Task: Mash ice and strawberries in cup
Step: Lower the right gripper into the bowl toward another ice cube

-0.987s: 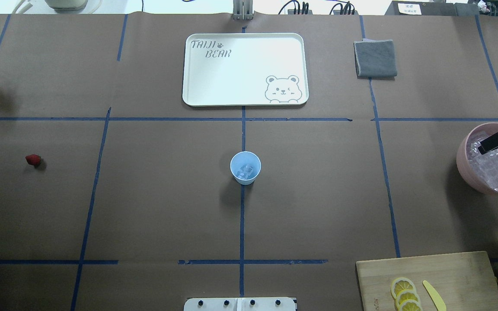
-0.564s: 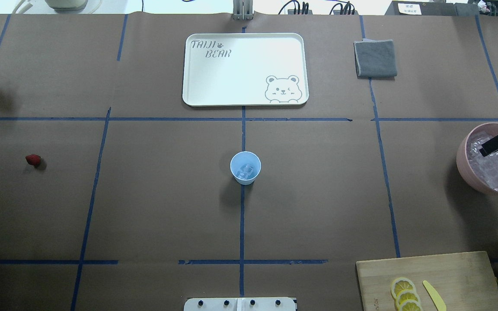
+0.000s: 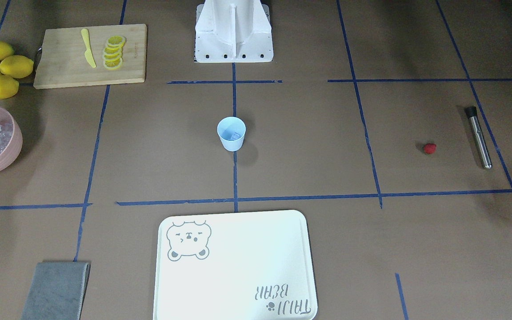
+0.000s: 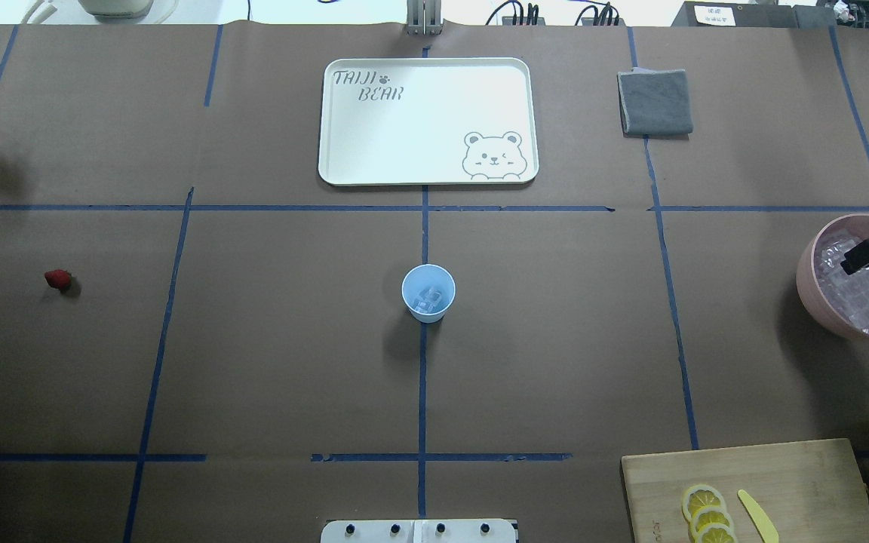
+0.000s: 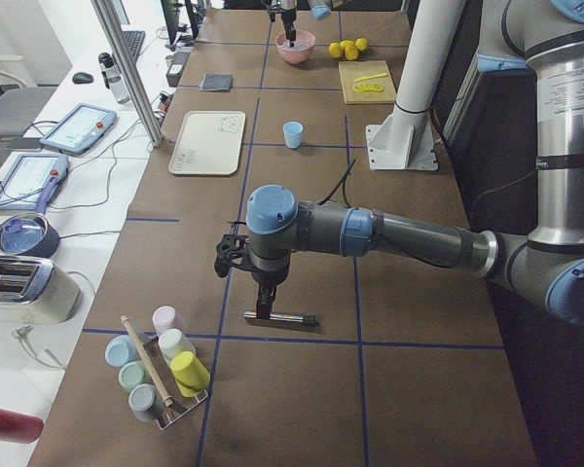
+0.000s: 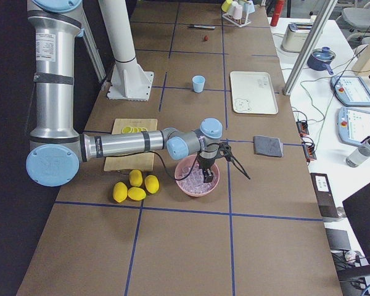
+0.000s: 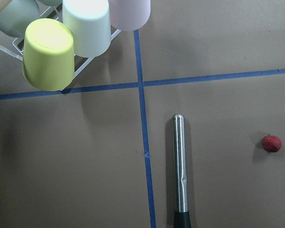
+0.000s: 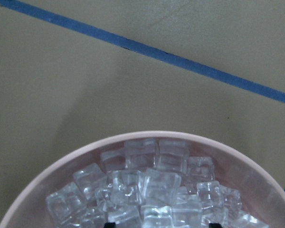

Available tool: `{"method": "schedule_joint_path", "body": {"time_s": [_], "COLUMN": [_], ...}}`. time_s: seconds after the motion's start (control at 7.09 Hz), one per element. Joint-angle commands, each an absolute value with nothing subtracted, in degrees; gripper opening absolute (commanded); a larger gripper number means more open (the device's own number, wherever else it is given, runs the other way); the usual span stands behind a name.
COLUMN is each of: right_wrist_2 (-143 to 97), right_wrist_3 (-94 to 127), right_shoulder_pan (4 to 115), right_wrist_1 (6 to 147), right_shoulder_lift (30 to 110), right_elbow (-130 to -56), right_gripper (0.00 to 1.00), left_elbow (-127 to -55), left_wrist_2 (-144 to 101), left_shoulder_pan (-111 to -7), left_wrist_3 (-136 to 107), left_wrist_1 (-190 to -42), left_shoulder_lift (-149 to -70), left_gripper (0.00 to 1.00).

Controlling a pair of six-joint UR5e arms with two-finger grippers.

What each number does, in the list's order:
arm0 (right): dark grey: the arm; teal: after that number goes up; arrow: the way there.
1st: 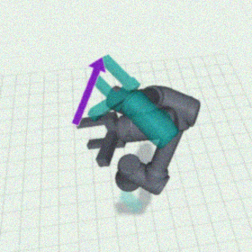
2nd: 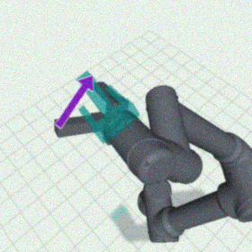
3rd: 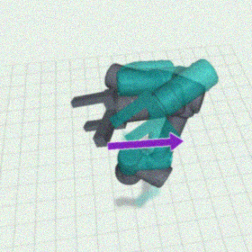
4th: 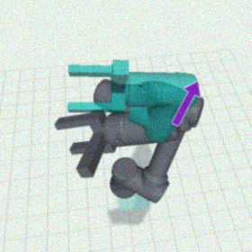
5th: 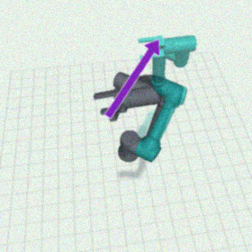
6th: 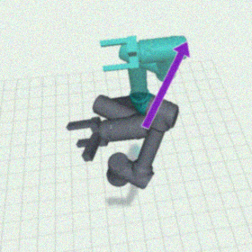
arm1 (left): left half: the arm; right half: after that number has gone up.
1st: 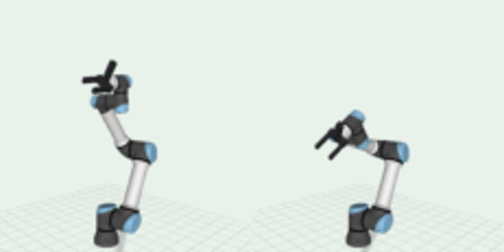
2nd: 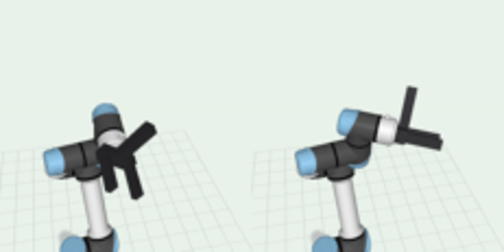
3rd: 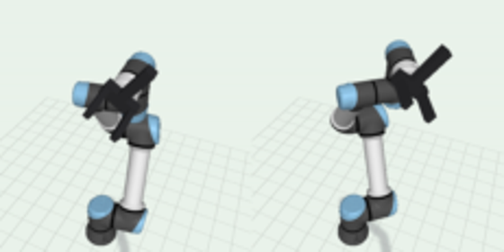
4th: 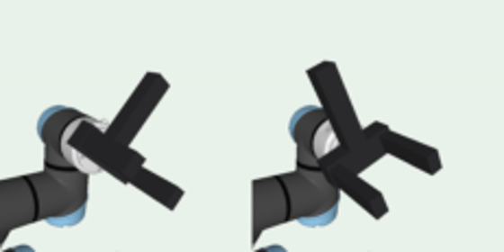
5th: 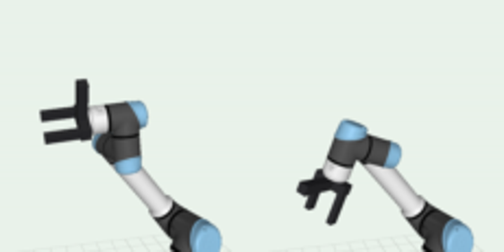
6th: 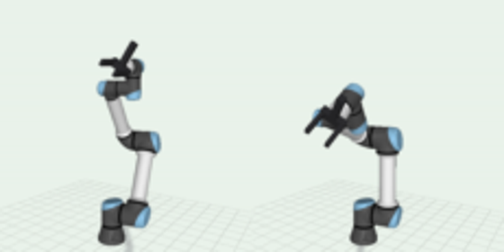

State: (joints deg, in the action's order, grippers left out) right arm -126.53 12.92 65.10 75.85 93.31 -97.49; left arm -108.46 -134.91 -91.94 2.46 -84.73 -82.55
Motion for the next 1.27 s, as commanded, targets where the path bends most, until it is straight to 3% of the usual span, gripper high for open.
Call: {"method": "schedule_joint_path", "body": {"time_s": [0.0, 1.13], "right_wrist_2": [-126.6, -126.5], "right_wrist_3": [12.9, 12.9], "right_shoulder_pan": [64.9, 64.7], "right_wrist_1": [75.9, 76.1], "right_shoulder_lift": [93.3, 93.4], "right_elbow": [-97.5, -96.9], "right_gripper": [0.61, 0.61], "left_elbow": [-108.5, -108.4], "left_wrist_2": [-134.9, -135.8], "left_shoulder_pan": [-91.9, -91.9], "left_wrist_3": [2.5, 2.5], "left_wrist_1": [-84.7, -84.7], "left_shoulder_lift": [-82.5, -82.5], "left_gripper": [1.00, 1.00]}}
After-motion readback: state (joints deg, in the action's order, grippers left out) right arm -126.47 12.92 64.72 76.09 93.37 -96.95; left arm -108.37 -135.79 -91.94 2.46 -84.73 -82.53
